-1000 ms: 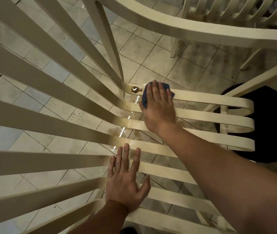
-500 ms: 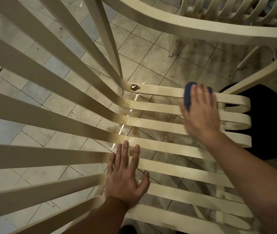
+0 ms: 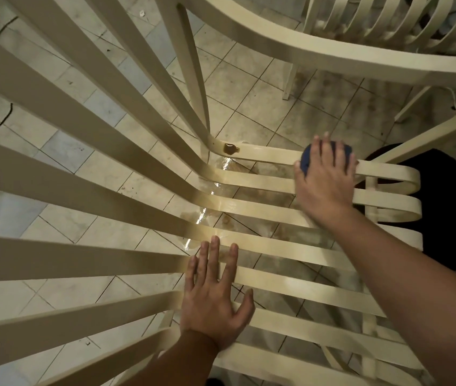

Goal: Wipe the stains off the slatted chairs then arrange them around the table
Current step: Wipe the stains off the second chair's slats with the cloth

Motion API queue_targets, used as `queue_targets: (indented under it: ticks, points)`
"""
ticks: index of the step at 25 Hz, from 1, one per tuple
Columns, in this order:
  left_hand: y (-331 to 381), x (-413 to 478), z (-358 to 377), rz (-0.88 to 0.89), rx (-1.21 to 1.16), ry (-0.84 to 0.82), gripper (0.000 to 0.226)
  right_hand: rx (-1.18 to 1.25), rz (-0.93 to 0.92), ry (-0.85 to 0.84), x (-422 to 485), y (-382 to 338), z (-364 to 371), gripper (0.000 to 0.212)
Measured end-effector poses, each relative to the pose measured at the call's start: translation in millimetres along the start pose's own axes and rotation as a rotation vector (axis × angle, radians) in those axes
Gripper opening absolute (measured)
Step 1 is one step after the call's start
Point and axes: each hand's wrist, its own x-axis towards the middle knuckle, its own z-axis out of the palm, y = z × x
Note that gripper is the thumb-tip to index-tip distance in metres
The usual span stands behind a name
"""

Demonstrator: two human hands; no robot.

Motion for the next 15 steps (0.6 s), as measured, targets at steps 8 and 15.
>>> queue_targets:
  ticks: [8, 15]
  points:
    - [1, 0, 0, -0.009, 0.010, 0.003, 0.087, 0.018, -0.273, -0.103, 13, -114, 10, 0.070]
    - [-1, 0, 1, 0.000, 0.005, 0.000, 0.088, 0.010, -0.329, -0.063, -3, -41, 7, 0.071]
